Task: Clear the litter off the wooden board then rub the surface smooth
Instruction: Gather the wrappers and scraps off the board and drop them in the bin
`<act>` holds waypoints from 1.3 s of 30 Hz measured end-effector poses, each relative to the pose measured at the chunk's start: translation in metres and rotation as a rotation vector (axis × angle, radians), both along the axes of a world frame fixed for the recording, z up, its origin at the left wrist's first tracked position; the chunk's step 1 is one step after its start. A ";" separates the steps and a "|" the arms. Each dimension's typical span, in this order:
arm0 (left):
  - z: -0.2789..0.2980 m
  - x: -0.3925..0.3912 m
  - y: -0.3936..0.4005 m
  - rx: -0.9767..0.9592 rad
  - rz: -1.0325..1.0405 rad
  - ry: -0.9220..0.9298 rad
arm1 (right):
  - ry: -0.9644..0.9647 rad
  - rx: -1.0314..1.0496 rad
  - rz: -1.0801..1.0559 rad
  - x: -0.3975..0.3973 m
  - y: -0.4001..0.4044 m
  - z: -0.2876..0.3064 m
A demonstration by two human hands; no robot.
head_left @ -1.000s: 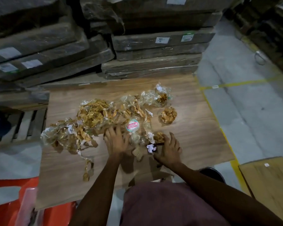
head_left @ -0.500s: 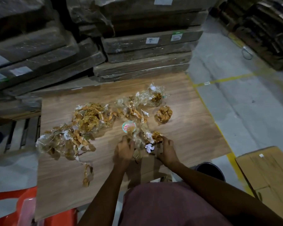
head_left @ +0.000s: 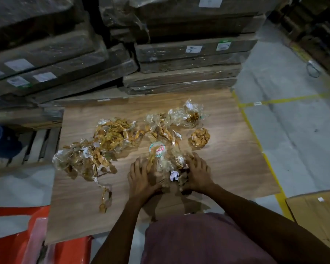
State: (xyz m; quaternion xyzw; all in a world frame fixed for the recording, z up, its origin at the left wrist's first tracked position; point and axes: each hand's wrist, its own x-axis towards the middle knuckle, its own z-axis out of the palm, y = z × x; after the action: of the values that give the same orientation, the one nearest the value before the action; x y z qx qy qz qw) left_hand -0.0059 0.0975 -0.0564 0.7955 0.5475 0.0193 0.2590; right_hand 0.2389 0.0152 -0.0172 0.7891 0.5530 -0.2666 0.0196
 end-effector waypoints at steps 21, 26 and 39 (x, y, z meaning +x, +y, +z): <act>-0.020 0.072 0.023 -0.034 -0.160 -0.255 | 0.341 0.096 0.282 0.037 0.074 -0.024; -0.023 0.096 0.007 -0.175 0.128 -0.574 | 0.633 0.089 0.037 0.018 0.063 -0.050; 0.044 0.140 -0.010 -0.313 0.375 -1.025 | 1.457 -0.053 -0.795 0.003 0.037 0.026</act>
State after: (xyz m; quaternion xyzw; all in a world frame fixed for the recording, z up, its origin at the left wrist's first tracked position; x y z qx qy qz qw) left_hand 0.1340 0.0873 -0.0127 0.5258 0.4800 0.3671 0.5987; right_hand 0.2424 0.0519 0.0092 0.5547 0.1005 -0.7109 -0.4204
